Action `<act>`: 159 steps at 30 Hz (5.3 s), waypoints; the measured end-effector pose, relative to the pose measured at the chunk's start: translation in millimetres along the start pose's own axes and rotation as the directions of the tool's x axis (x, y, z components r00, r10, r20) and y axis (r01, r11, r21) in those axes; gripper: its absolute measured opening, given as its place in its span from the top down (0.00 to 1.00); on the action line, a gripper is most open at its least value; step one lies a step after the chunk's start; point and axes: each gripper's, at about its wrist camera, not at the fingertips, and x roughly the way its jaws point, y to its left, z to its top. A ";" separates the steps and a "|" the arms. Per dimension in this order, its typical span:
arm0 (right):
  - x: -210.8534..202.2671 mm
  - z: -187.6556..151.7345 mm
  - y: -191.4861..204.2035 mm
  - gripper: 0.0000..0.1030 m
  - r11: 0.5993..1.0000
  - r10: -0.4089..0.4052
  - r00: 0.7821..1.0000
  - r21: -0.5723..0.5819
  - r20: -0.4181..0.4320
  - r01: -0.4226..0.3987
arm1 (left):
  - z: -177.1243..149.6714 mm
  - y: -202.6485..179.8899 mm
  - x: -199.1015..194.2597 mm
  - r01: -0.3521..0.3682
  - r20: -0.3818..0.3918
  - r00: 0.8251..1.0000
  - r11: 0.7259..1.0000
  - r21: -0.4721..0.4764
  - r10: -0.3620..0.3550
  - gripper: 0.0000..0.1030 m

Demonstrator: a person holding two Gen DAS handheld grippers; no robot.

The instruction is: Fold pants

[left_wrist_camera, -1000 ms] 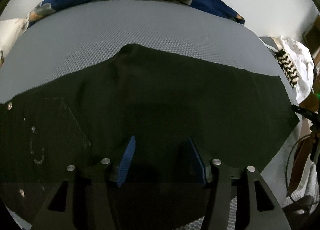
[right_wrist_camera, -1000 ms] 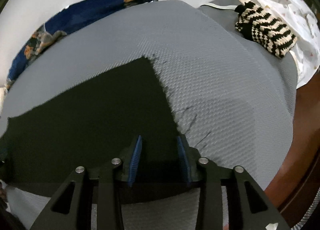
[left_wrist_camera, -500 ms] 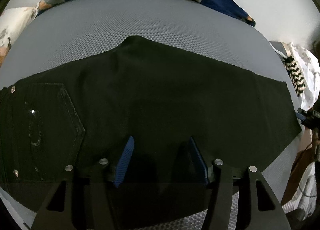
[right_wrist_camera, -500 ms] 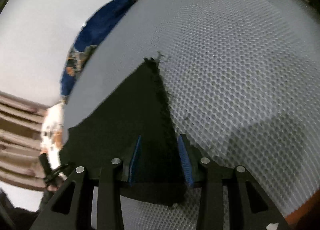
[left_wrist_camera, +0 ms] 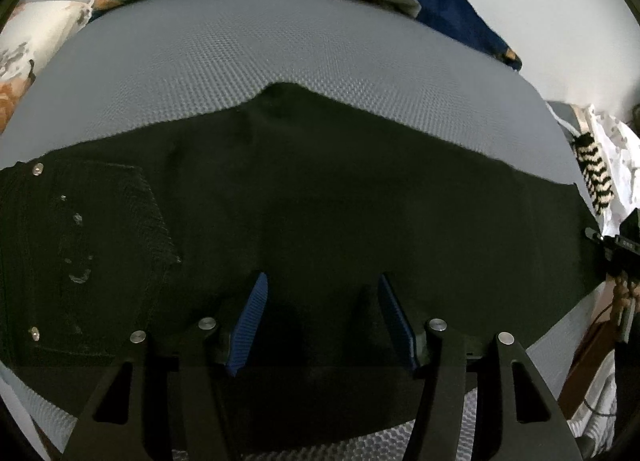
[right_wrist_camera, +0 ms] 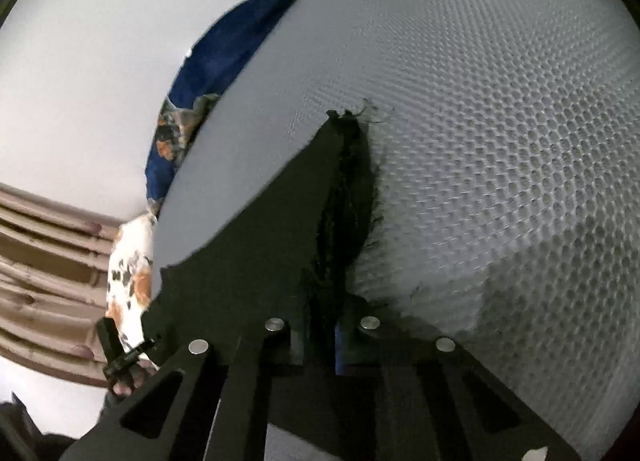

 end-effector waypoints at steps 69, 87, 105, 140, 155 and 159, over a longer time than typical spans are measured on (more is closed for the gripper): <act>148.8 -97.8 235.3 0.50 0.982 -0.060 0.995 -0.181 -0.079 0.044 | 25.3 58.0 22.2 0.517 -0.169 0.810 0.820 -0.245 -0.562 0.45; 155.1 -117.8 253.2 0.50 0.918 -0.213 0.974 -0.357 -0.073 0.174 | 4.7 26.1 -14.5 0.513 -0.126 0.837 0.844 -0.154 -0.532 0.95; 184.3 -100.0 267.6 0.53 0.802 -0.396 0.918 -0.478 0.022 0.358 | 11.0 38.3 -32.8 0.154 0.001 0.988 0.987 0.049 -0.155 0.79; 210.8 -148.8 298.5 0.53 0.767 -0.416 0.906 -0.565 -0.078 0.304 | 23.4 21.4 -41.3 -0.156 0.138 0.982 0.971 0.183 0.132 0.52; 265.5 -205.1 352.2 0.51 0.736 -0.380 0.901 -0.658 -0.208 0.158 | 3.7 95.9 -94.5 -0.228 0.200 0.959 0.967 0.112 0.202 0.45; 280.3 -209.8 367.1 0.51 0.732 -0.371 0.898 -0.669 -0.235 0.128 | 3.5 141.4 -107.9 -0.208 0.200 0.960 0.977 0.042 0.195 0.42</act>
